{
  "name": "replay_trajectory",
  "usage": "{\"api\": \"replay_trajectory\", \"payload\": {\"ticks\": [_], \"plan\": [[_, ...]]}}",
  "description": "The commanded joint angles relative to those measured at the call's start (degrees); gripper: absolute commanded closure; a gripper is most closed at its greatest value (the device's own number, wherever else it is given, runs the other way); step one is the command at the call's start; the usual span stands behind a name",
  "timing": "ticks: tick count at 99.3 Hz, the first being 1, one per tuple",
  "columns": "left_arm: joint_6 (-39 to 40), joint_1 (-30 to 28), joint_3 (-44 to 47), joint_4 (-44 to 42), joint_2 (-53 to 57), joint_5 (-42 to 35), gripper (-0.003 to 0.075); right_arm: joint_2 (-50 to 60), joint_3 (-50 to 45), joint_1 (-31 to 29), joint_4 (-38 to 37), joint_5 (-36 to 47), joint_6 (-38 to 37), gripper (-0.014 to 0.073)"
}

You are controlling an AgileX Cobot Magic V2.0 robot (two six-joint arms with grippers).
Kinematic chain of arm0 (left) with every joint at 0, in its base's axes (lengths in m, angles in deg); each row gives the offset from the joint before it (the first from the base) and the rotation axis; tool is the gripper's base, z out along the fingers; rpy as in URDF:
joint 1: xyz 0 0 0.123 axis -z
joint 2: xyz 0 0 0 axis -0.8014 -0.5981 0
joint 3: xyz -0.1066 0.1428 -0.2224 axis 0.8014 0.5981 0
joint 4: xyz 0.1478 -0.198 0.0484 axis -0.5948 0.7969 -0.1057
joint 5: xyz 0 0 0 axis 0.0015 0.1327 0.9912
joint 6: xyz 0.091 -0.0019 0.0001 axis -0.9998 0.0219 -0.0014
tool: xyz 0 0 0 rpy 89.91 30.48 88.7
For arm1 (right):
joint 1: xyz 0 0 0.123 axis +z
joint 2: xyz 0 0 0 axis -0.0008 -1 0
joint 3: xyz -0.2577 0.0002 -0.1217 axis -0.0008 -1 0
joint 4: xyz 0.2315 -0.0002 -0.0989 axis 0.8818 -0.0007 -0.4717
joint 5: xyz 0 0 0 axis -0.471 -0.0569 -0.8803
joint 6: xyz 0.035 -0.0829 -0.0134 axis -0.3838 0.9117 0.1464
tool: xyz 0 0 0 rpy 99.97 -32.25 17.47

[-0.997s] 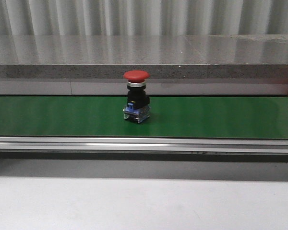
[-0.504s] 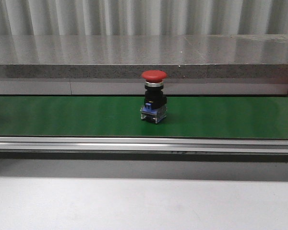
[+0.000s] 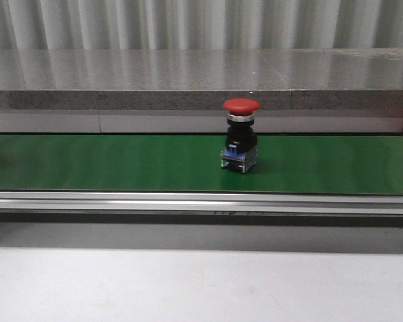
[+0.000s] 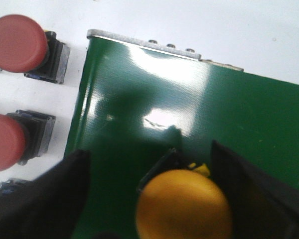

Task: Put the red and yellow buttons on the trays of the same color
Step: 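Set the yellow button on the belt and open the left gripper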

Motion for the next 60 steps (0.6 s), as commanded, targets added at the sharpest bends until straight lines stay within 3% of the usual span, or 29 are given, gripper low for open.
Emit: {"api": "replay_trajectory", "payload": {"ticks": [1, 25, 60], "plan": [[-0.23, 0.18, -3.11, 0.58, 2.43, -0.52, 0.0008, 1.16, 0.92, -0.02, -0.48, 4.8, 0.32, 0.0718], [-6.64, 0.56, -6.25, 7.89, 5.58, 1.16, 0.0077, 1.16, 0.92, -0.02, -0.48, 4.8, 0.32, 0.0718], [-9.12, 3.53, -1.22, 7.6, 20.46, -5.27, 0.0081, 1.16, 0.92, -0.02, -0.48, 4.8, 0.32, 0.0718]]}}
